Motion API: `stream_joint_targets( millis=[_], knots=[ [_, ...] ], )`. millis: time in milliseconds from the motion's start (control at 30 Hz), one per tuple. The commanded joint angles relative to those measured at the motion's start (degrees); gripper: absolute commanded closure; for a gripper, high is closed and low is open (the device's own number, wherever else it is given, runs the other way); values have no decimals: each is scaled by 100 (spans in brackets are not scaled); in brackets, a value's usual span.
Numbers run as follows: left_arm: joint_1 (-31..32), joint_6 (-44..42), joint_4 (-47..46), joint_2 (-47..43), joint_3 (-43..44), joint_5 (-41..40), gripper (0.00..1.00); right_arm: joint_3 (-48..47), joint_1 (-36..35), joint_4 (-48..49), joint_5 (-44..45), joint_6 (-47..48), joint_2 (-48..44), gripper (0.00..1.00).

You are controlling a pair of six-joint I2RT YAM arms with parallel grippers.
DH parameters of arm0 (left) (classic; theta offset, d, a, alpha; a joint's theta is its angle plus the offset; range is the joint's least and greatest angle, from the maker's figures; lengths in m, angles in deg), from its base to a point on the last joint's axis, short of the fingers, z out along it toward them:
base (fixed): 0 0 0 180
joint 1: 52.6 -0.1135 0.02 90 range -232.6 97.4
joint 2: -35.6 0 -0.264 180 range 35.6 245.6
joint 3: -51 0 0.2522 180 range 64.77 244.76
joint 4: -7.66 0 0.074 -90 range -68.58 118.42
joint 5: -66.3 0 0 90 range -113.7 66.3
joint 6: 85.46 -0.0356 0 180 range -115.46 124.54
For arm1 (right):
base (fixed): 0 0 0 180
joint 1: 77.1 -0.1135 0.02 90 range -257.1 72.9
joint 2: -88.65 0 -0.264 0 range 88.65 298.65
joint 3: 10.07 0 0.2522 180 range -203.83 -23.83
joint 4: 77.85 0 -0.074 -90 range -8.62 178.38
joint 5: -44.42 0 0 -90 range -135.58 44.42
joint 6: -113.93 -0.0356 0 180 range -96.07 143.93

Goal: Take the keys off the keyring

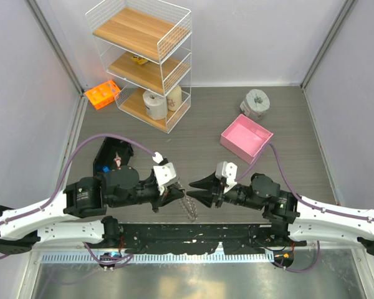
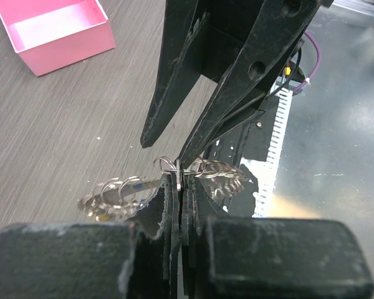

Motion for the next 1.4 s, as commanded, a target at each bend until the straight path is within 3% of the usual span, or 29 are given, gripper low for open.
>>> stream_joint_targets(
  millis=[0,200,500,967,1100,1367],
  knots=[
    [11,-47,-506,-157,158,-28,100,-223,-10,-40,188,77,-380,63],
    [11,-56,-418,-166,228,41,100,-187,-19,-278,-75,235,-688,62],
    [11,-12,-356,-113,334,217,100,-433,-19,-156,-769,297,-161,62],
    [11,-12,-295,-52,413,490,100,-486,-19,-68,-893,359,-99,64],
    [19,-21,-268,-34,431,499,100,-486,-28,-76,-893,367,-107,83],
    [11,-21,-242,19,431,507,100,-513,-28,-94,-1016,367,-213,95]
  ],
)
